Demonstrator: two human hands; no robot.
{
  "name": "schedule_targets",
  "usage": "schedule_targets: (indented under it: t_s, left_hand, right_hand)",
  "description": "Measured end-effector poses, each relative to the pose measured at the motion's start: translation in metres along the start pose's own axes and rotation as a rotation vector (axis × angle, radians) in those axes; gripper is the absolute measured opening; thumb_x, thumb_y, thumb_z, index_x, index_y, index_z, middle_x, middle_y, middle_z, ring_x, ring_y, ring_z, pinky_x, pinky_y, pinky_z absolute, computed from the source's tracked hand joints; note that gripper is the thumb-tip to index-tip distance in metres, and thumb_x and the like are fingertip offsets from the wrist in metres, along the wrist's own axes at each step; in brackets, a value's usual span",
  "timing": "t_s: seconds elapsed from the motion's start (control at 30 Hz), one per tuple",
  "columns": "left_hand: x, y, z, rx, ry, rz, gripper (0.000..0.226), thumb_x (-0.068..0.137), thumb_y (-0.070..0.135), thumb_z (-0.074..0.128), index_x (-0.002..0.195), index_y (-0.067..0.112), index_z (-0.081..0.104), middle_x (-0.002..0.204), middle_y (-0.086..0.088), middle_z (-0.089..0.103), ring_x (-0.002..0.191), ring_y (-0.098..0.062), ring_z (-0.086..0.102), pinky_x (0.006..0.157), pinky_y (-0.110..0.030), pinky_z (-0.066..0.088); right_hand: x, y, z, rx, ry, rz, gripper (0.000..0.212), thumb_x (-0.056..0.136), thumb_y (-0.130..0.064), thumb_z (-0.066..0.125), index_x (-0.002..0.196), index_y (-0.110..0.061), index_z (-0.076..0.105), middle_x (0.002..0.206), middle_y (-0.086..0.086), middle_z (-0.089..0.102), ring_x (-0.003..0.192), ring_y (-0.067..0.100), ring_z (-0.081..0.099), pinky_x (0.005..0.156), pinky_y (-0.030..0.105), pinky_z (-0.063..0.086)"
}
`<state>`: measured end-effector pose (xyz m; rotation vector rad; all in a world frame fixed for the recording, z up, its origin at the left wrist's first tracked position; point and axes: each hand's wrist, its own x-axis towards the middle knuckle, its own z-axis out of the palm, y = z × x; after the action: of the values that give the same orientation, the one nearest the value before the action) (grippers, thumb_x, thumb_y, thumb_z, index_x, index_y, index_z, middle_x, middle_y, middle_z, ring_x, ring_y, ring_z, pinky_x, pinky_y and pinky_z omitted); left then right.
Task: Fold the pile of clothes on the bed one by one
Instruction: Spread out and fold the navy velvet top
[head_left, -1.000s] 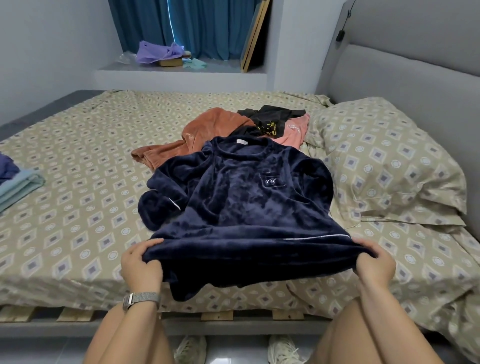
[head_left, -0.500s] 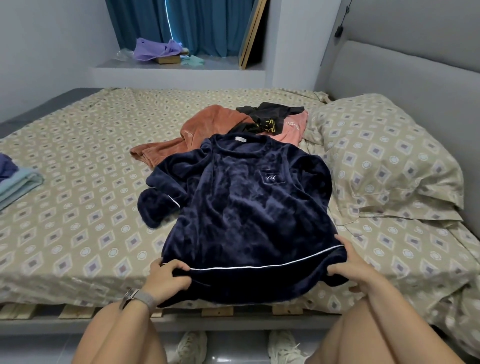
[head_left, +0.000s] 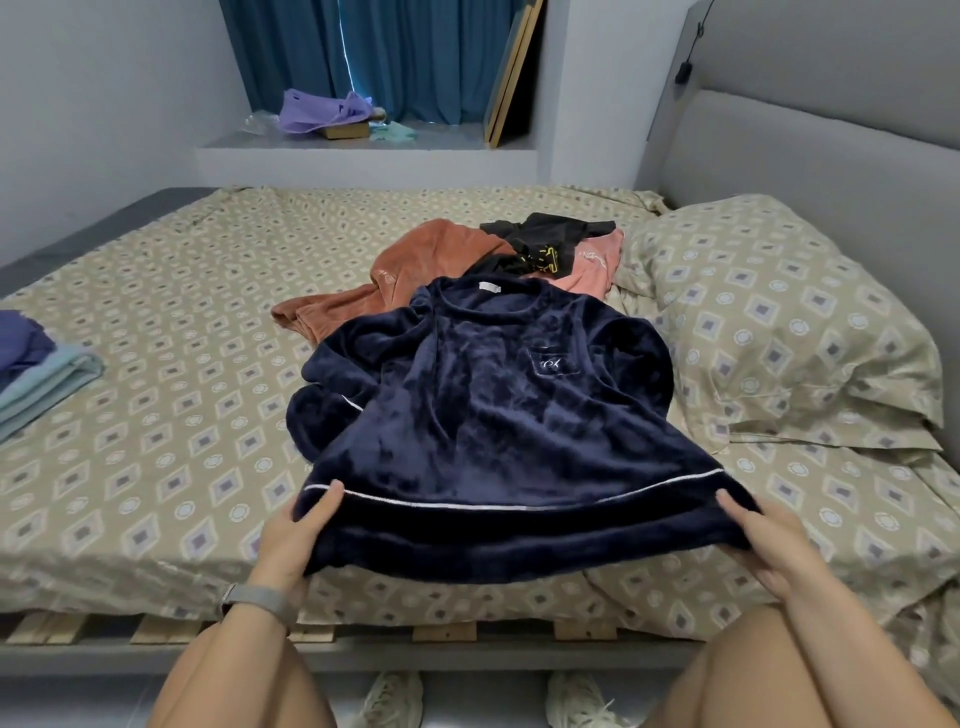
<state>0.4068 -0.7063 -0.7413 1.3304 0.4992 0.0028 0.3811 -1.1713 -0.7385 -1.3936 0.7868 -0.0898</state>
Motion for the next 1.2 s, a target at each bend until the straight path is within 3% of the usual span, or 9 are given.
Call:
schedule_targets:
  t_s: [0.1, 0.23, 0.3, 0.43, 0.53, 0.67, 0.93, 1.1, 1.2]
  left_hand:
    - [0.004, 0.000, -0.008, -0.052, -0.106, -0.145, 0.028, 0.090, 0.031, 0.063, 0.107, 0.009, 0.067, 0.098, -0.016, 0.073, 0.086, -0.032, 0.070, 0.064, -0.035, 0.060]
    - [0.007, -0.021, -0.016, 0.519, -0.125, -0.319, 0.041, 0.078, 0.024, 0.080, 0.105, -0.003, 0.065, 0.085, -0.017, 0.071, 0.078, -0.032, 0.068, 0.067, -0.034, 0.056]
    - [0.003, -0.027, -0.013, 0.763, -0.111, -0.234, 0.028, 0.076, 0.013, 0.081, 0.096, 0.001, 0.067, 0.080, -0.008, 0.068, 0.079, -0.026, 0.065, 0.073, -0.031, 0.051]
    - [0.004, -0.019, -0.007, 0.683, -0.056, -0.256, 0.033, 0.081, 0.035, 0.076, 0.080, 0.004, 0.066, 0.077, -0.010, 0.070, 0.075, -0.027, 0.067, 0.066, -0.030, 0.050]
    - [0.014, -0.017, -0.005, 0.694, 0.011, -0.183, 0.053, 0.081, 0.051, 0.070, 0.083, -0.002, 0.070, 0.074, -0.016, 0.069, 0.073, -0.031, 0.069, 0.068, -0.034, 0.050]
    - [0.025, -0.022, 0.003, 0.725, -0.009, -0.105, 0.038, 0.081, 0.047, 0.071, 0.091, 0.010, 0.073, 0.086, -0.011, 0.074, 0.081, -0.028, 0.070, 0.085, -0.043, 0.055]
    - [0.055, -0.032, 0.016, 1.018, -0.006, 0.007, 0.035, 0.087, 0.031, 0.069, 0.111, 0.008, 0.062, 0.096, -0.003, 0.064, 0.086, -0.021, 0.058, 0.078, -0.032, 0.045]
    - [0.057, -0.028, 0.040, 1.224, 0.221, 0.257, 0.056, 0.081, 0.029, 0.073, 0.128, 0.008, 0.051, 0.128, -0.018, 0.049, 0.114, -0.036, 0.051, 0.088, -0.042, 0.045]
    - [0.055, -0.027, 0.072, 1.094, 0.078, 0.551, 0.049, 0.078, 0.021, 0.076, 0.120, 0.005, 0.058, 0.117, -0.013, 0.057, 0.114, -0.030, 0.052, 0.097, -0.038, 0.041]
  right_hand:
    - [0.002, 0.001, -0.010, 0.150, 0.013, 0.009, 0.013, 0.098, -0.010, 0.053, 0.109, -0.006, 0.059, 0.093, 0.011, 0.062, 0.082, 0.019, 0.059, 0.047, 0.020, 0.054]
    - [0.002, 0.015, -0.008, -0.280, -0.042, 0.121, 0.017, 0.095, -0.007, 0.059, 0.110, -0.001, 0.059, 0.081, 0.013, 0.058, 0.065, 0.022, 0.054, 0.039, 0.021, 0.050]
    - [0.004, 0.022, -0.006, -0.541, -0.107, 0.161, 0.022, 0.089, -0.009, 0.068, 0.109, -0.002, 0.061, 0.090, 0.014, 0.062, 0.073, 0.024, 0.059, 0.046, 0.027, 0.053]
    - [0.012, 0.015, 0.007, -0.791, -0.105, 0.031, 0.034, 0.075, -0.032, 0.083, 0.096, -0.012, 0.067, 0.091, 0.004, 0.070, 0.082, 0.021, 0.066, 0.071, 0.032, 0.052]
    - [0.012, 0.004, 0.023, -0.739, -0.077, -0.053, 0.037, 0.081, -0.045, 0.074, 0.097, -0.014, 0.062, 0.091, 0.001, 0.064, 0.087, 0.022, 0.063, 0.078, 0.033, 0.047]
    - [0.023, 0.005, 0.036, -0.741, -0.071, -0.061, 0.047, 0.085, -0.054, 0.065, 0.099, -0.010, 0.068, 0.093, 0.006, 0.069, 0.089, 0.025, 0.064, 0.084, 0.037, 0.051]
    - [0.041, -0.003, 0.049, -0.811, -0.398, 0.149, 0.031, 0.088, -0.047, 0.066, 0.101, -0.019, 0.067, 0.102, 0.003, 0.072, 0.092, 0.022, 0.069, 0.086, 0.035, 0.054]
    - [0.078, -0.008, 0.051, -0.413, -0.106, 0.032, 0.040, 0.085, -0.050, 0.068, 0.073, -0.013, 0.055, 0.071, 0.005, 0.056, 0.068, 0.022, 0.055, 0.071, 0.032, 0.047]
    - [0.105, -0.004, 0.064, -0.351, 0.043, 0.005, 0.038, 0.086, -0.041, 0.069, 0.063, -0.015, 0.053, 0.074, 0.017, 0.061, 0.070, 0.024, 0.056, 0.071, 0.035, 0.044]
